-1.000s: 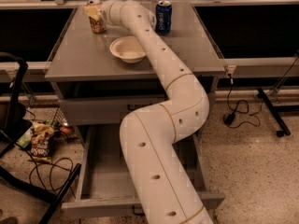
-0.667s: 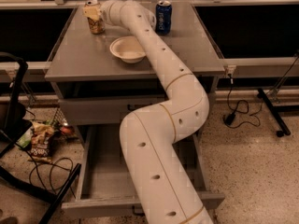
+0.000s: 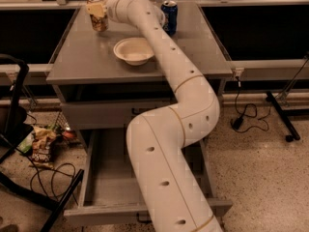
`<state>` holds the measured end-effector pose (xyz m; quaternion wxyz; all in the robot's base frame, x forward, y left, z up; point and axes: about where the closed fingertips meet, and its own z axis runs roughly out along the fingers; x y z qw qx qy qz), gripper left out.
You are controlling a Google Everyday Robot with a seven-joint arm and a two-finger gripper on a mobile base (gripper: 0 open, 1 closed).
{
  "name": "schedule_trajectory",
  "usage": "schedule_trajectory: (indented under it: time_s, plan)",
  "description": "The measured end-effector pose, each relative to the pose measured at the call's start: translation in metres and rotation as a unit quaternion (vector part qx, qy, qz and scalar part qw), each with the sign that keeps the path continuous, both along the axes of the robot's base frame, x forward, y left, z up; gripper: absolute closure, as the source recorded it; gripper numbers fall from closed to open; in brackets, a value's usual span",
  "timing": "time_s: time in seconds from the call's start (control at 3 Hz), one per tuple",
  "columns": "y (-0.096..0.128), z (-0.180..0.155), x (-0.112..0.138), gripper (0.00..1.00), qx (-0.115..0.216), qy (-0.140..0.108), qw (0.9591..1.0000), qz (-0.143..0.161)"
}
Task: Place orange can into middle drawer
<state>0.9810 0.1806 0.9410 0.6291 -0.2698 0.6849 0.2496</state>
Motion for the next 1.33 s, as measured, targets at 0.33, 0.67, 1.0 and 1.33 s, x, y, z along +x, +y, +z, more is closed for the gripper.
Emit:
schedule_trajectory:
  time_s: [0.33,0.67,1.0,1.33]
  plan:
    - [-0.023,0.034,-0.012,1.00,0.007,-0.022,0.9997,0.011]
    - [-0.057,0.071,-0.034,1.00,0.009,-0.037,0.9987,0.033]
    - [-0.088,0.093,-0.065,1.00,0.001,-0.033,0.9973,0.067]
    - [-0.123,0.110,-0.119,1.00,-0.054,-0.021,0.9922,0.111]
